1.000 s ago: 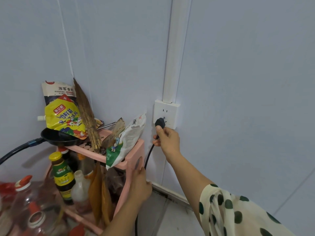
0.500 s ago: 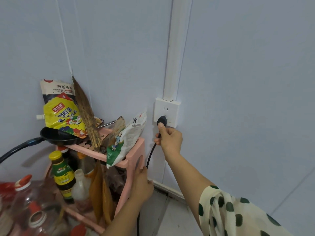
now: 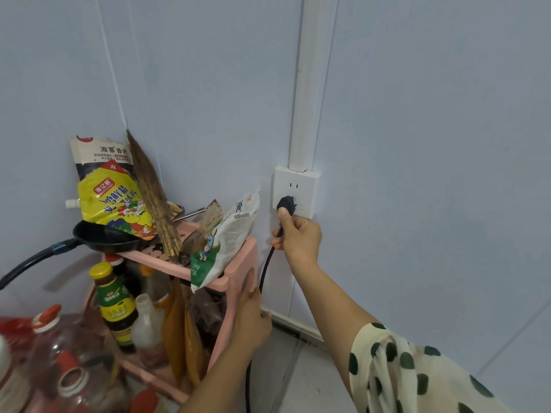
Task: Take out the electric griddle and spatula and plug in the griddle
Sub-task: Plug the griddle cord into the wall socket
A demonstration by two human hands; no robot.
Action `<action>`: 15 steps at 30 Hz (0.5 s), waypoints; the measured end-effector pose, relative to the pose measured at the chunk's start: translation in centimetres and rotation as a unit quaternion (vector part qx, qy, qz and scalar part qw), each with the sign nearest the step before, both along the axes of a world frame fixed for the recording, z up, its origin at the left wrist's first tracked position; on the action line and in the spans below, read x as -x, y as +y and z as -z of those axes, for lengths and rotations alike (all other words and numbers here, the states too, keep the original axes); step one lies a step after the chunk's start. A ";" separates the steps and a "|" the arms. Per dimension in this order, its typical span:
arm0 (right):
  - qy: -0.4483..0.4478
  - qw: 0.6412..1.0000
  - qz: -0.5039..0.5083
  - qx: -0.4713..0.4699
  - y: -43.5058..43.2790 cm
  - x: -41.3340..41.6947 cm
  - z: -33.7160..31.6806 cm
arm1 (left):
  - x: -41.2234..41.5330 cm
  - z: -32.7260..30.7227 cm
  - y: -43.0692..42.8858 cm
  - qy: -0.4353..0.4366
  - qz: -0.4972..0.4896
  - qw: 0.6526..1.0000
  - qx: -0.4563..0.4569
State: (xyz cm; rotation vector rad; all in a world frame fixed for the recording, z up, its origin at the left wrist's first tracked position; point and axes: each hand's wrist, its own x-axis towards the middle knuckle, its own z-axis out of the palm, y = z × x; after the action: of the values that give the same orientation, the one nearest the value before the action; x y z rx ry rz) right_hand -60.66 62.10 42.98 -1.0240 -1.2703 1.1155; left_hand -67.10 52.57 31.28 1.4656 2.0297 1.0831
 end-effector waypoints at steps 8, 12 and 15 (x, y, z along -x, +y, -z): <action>-0.002 1.000 0.010 0.003 0.2 -0.3 0.0 | 0.3 0.0 -0.2 -0.007 -0.011 1.000 0.011; -0.028 0.999 0.014 0.005 0.4 -0.7 -0.4 | 0.4 0.1 -0.1 0.007 -0.004 1.000 0.012; -0.066 0.997 0.027 -0.015 1.0 -1.3 -0.7 | 0.3 0.5 0.4 0.037 0.001 0.999 0.005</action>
State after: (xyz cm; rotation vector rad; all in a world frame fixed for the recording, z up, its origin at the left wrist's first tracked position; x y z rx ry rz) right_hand -59.38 63.12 43.71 -1.1177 -1.3518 0.9984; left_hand -67.41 52.98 30.75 1.5237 2.0813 1.0316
